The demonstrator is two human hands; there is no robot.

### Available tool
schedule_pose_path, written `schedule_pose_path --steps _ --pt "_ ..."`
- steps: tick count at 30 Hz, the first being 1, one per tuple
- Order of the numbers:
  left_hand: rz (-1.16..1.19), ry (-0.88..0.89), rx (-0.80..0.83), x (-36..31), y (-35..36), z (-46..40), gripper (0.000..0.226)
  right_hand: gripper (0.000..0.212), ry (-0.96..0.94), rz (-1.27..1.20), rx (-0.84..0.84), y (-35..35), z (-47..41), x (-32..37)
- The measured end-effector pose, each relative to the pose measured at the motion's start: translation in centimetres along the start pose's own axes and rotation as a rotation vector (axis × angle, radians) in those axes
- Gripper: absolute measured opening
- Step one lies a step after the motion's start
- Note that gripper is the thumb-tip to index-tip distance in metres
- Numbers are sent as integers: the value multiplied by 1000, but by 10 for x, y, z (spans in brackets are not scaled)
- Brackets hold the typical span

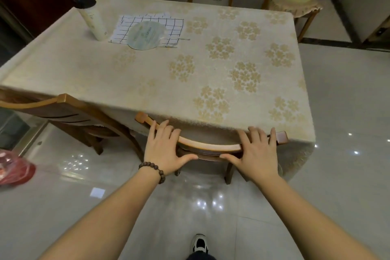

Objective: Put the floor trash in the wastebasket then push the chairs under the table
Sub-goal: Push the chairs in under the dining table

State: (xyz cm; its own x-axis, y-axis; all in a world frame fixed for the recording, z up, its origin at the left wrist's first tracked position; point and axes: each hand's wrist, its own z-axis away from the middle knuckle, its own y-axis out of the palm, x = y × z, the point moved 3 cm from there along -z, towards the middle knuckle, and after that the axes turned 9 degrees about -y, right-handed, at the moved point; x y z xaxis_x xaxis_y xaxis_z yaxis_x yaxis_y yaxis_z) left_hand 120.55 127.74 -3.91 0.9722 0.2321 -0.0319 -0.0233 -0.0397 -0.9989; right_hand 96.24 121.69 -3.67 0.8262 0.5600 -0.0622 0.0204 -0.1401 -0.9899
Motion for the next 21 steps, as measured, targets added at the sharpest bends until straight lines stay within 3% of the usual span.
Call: schedule_pose_path --steps 4,10,17,21 --pt "37 -77 -32 0 -6 -7 82 80 44 -17 -20 0 1 2" --pt "39 -32 -83 18 2 -14 77 77 66 -9 54 2 -2 19" --pt "-91 -65 117 12 -10 -11 80 85 53 5 196 -7 -1 22" --pt "57 -71 199 -3 -21 1 76 75 71 -148 204 -22 10 19"
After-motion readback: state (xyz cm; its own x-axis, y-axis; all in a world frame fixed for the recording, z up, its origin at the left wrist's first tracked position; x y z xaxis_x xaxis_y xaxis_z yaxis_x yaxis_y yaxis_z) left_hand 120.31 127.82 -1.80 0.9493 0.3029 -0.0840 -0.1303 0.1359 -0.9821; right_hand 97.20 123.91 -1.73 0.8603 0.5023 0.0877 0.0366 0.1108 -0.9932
